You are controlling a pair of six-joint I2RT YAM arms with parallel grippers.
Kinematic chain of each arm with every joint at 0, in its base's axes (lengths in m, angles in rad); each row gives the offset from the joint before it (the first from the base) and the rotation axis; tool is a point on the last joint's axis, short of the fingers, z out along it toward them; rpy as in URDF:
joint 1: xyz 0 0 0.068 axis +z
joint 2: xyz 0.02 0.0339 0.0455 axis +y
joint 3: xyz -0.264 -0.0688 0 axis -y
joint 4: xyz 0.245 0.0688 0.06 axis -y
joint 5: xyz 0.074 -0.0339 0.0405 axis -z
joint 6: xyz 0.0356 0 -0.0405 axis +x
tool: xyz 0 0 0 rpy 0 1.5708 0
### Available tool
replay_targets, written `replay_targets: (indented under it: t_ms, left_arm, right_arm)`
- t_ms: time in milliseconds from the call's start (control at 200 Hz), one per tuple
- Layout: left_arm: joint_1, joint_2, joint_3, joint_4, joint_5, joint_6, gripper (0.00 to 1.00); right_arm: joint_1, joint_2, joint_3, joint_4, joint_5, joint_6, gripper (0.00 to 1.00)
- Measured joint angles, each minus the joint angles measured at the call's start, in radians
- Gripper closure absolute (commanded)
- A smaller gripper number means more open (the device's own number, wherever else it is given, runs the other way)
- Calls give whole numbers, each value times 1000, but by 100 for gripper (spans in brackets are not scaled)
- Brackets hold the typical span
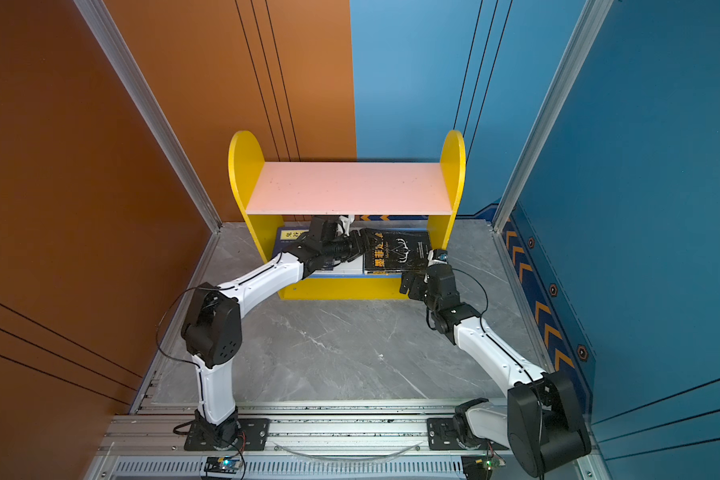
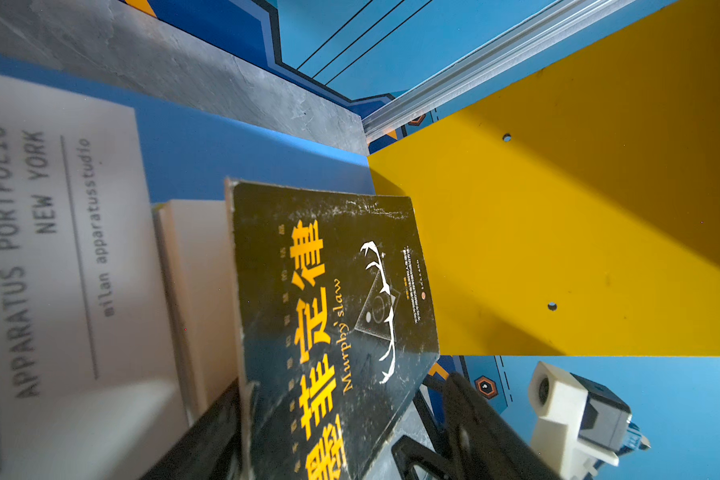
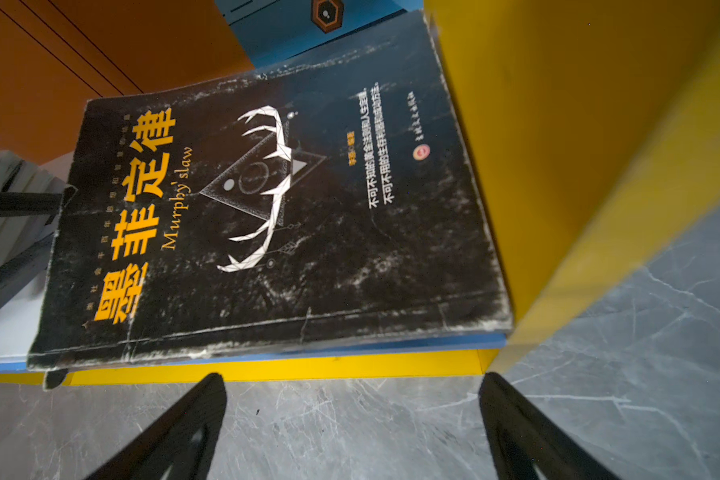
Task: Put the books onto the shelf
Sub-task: 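Press the black book flat onto the yellow book with both grippers, then release the black book and withdraw both grippers from the shelf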
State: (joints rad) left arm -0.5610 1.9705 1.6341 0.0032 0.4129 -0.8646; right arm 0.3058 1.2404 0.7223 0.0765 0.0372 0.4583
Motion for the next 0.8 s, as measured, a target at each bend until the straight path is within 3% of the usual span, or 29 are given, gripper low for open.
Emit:
replay_targets:
  t_ms: [801]
  left_arm:
    - [13, 3, -7, 45, 33, -26, 26]
  right_arm:
    - [29, 48, -3, 59, 80, 66, 3]
